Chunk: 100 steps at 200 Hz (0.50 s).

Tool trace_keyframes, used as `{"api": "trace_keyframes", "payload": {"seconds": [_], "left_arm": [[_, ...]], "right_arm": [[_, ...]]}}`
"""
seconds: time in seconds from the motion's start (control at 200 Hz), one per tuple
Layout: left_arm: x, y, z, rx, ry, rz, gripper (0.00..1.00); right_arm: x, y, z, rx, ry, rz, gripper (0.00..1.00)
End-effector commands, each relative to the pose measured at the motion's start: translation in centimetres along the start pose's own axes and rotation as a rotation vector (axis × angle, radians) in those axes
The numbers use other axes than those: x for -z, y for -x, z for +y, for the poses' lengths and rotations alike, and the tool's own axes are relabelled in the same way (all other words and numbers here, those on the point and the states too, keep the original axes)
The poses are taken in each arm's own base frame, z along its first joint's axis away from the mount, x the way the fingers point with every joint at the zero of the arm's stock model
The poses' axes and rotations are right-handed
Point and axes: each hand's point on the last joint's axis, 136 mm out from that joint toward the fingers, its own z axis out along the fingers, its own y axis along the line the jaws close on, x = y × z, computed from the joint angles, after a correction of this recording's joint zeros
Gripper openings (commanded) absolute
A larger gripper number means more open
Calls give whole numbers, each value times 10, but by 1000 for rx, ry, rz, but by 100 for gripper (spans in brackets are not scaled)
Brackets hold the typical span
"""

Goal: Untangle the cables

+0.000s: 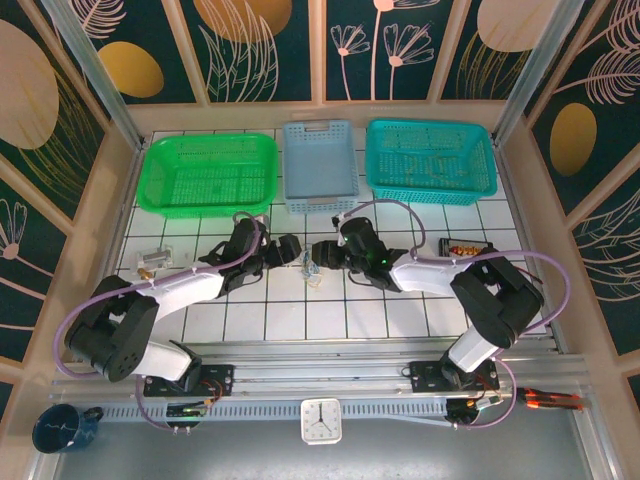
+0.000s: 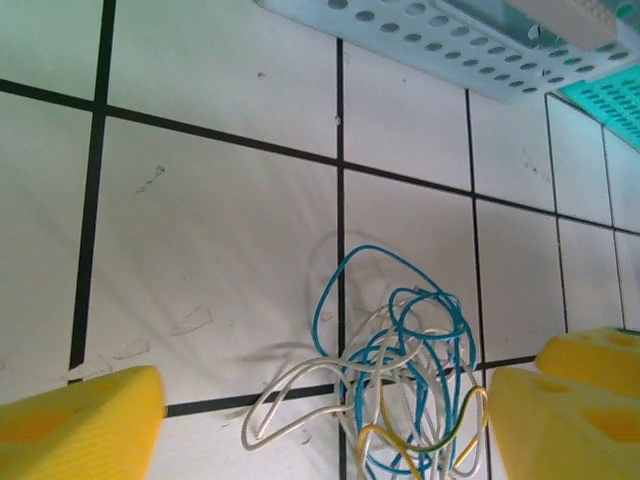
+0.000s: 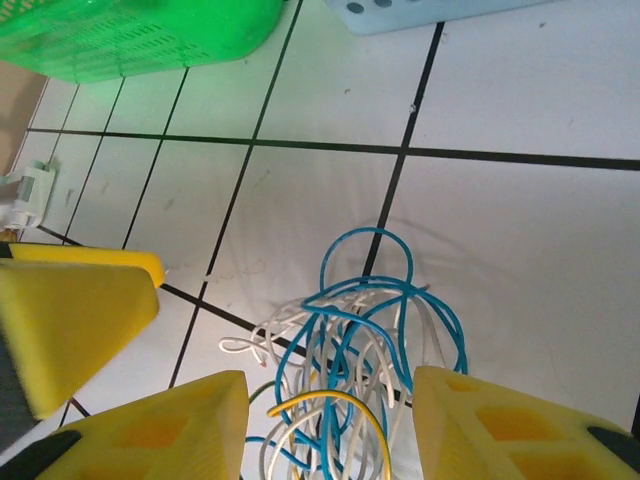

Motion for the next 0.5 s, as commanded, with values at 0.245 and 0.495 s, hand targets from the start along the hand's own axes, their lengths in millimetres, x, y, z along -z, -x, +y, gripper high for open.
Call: {"api": "trace_keyframes", "payload": {"seconds": [0.245,0.495], "left_arm": [[0,-1,29,-280,163,38,57],[-10,-11,31,-350,159,100,54]], "right_arm": [[-15,0,19,44,-27,18,51],[-27,-15,5,60,-116,51,52]]}}
